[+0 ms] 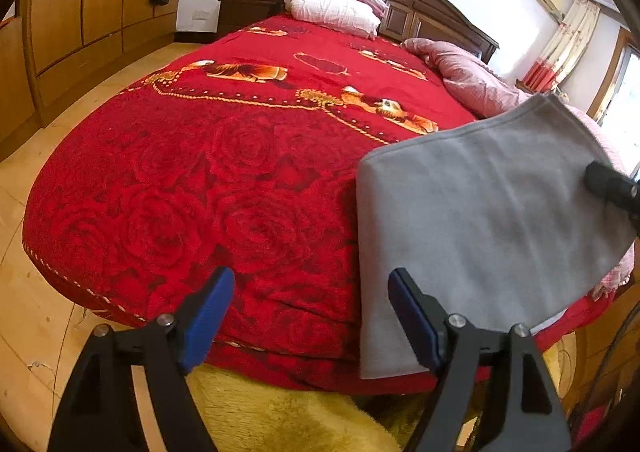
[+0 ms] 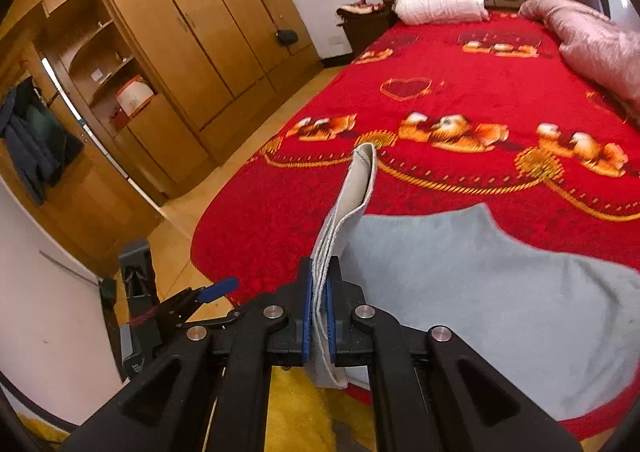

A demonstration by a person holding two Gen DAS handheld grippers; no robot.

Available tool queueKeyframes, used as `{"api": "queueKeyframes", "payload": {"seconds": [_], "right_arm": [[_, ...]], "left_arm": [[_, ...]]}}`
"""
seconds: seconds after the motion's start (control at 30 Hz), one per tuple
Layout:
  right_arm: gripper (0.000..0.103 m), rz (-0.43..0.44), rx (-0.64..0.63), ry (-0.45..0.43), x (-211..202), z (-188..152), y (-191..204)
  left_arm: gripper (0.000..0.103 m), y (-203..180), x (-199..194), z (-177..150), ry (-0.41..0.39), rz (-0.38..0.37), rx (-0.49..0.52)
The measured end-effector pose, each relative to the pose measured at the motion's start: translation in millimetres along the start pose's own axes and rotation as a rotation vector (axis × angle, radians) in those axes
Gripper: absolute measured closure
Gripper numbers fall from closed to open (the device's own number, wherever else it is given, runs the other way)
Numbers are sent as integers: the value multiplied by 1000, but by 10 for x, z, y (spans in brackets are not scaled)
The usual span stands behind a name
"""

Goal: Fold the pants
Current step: 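Lift the waistband with the right gripper and fold it over the pants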

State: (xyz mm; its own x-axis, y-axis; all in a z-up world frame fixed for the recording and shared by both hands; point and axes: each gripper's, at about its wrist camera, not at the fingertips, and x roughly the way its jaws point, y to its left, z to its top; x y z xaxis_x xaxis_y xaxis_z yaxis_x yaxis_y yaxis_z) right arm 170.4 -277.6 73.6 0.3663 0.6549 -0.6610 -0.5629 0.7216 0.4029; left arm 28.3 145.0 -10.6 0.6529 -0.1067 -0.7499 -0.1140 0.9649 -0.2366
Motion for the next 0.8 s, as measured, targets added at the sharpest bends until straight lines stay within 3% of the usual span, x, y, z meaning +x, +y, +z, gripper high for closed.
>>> {"api": "queueKeyframes", "payload": {"seconds": [0.33, 0.53, 0.8], "right_arm": [[96, -52, 41, -76, -542, 29, -362], [96, -113, 68, -135, -898, 45, -621], [96, -176, 125, -145, -1104, -52, -995]], "left_arm": [[20, -191, -70, 45, 9, -115, 6], [20, -283, -58, 67, 20, -125, 8], [20, -532, -21, 153, 27, -133, 79]]}}
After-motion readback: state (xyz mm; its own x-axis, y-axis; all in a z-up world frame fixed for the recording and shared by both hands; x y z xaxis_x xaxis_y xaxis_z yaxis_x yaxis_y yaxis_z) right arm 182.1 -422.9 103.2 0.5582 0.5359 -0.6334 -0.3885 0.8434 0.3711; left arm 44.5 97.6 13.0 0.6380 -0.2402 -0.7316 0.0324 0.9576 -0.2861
